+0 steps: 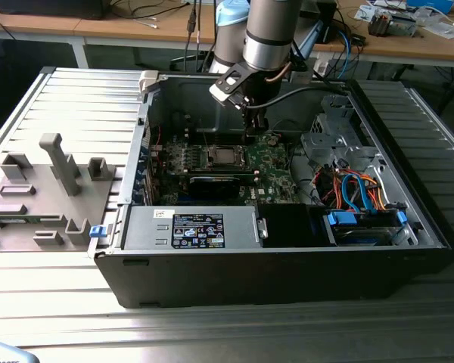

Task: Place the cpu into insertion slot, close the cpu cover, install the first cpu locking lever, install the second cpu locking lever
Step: 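Close the cpu cover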

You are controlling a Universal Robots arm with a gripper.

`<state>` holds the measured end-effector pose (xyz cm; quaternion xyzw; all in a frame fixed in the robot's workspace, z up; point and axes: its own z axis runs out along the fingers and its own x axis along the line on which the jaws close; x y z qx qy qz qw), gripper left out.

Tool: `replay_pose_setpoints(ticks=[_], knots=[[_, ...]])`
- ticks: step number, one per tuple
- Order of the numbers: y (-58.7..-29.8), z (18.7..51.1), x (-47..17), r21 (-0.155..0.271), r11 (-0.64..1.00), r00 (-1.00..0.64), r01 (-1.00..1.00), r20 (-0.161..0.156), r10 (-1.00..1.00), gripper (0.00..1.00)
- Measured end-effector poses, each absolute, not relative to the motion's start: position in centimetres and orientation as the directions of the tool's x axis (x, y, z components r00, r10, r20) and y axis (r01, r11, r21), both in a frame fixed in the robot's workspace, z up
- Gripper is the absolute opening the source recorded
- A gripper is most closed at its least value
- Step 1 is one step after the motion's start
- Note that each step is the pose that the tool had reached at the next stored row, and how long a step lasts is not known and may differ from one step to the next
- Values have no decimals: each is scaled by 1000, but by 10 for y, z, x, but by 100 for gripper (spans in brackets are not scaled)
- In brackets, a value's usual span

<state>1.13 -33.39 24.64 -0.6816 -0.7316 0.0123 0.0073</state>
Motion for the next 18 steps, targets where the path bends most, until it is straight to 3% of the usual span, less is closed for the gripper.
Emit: replay_pose_setpoints(ticks=[18], knots=[[-334,244,-1,-28,70,-71,997,-6,997,11]])
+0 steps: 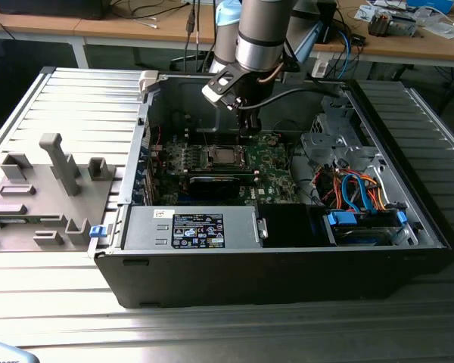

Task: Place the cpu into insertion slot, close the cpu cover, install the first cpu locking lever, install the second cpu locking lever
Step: 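Close the cpu cover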

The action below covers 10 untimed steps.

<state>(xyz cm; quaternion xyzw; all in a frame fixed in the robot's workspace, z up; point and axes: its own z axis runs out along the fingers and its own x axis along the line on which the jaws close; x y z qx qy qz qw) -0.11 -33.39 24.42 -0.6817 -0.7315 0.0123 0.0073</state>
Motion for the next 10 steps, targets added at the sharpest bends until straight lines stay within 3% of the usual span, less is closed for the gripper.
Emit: replay_pose_setpoints(ticks=[10], knots=[[-334,243,-5,-28,70,-71,997,-6,997,11]])
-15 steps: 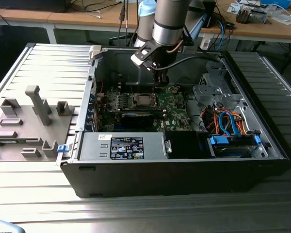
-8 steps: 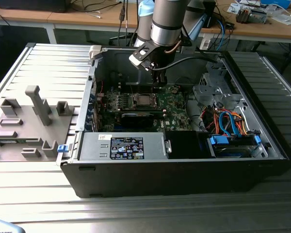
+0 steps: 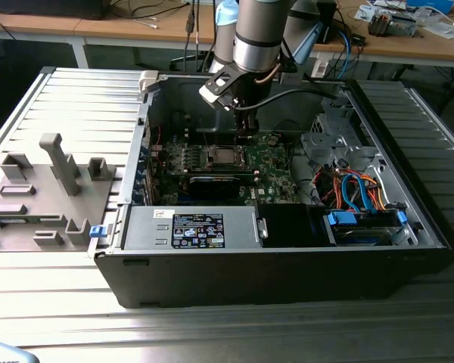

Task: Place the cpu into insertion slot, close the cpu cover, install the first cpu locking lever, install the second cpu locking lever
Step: 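Close the cpu cover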

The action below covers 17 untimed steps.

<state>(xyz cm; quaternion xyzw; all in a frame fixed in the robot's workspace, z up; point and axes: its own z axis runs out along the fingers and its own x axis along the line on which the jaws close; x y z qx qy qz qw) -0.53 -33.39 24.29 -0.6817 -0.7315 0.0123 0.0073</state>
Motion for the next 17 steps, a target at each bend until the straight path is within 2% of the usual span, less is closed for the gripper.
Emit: replay_pose_setpoints(ticks=[17], knots=[[-334,241,-10,-28,70,-71,997,-6,997,11]])
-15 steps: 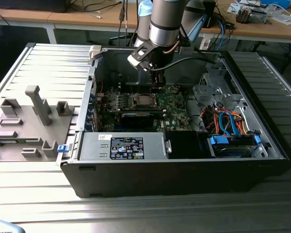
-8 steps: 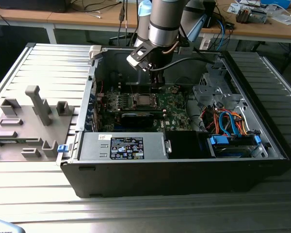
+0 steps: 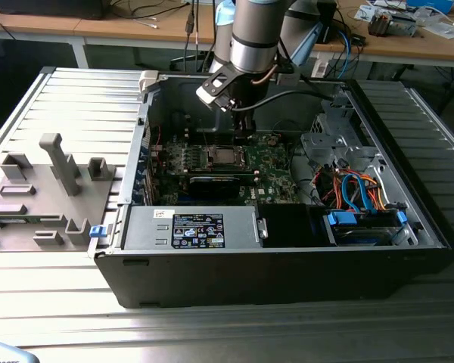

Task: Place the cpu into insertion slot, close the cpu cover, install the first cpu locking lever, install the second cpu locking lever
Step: 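Close the cpu cover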

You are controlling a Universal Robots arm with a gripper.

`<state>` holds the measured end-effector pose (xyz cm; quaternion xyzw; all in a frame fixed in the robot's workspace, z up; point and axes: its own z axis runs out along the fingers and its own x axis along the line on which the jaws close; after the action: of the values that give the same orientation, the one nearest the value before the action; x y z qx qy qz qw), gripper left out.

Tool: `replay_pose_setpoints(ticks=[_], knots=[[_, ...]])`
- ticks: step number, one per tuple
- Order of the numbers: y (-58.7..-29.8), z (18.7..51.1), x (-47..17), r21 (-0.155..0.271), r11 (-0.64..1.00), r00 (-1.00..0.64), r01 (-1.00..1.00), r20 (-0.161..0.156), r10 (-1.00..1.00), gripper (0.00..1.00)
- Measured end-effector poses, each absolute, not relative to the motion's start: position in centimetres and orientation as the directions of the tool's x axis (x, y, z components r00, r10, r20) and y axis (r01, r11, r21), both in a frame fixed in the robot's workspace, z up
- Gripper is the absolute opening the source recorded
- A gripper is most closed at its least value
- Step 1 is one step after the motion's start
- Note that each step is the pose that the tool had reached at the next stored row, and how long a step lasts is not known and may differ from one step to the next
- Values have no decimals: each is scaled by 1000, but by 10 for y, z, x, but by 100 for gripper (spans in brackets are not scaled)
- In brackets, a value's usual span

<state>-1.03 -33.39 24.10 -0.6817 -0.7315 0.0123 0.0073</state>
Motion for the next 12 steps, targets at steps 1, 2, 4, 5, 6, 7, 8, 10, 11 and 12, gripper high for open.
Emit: replay_pose_setpoints(ticks=[1,2,4,5,6,7,8,10,11,12], knots=[[-334,241,-10,-28,70,-71,997,-6,997,11],[-334,241,-11,-28,70,-71,997,-6,997,11],[-334,240,-12,-28,70,-71,997,-6,997,11],[-334,240,-12,-28,70,-71,997,-6,997,11],[-334,240,-12,-28,70,-71,997,-6,997,11],[-334,240,-12,-28,70,-71,997,-6,997,11],[-334,240,-13,-28,70,-71,997,-6,997,11],[-334,239,-13,-28,70,-71,997,-6,997,11],[-334,239,-13,-28,70,-71,997,-6,997,11],[-334,239,-13,-28,70,-71,997,-6,997,11]])
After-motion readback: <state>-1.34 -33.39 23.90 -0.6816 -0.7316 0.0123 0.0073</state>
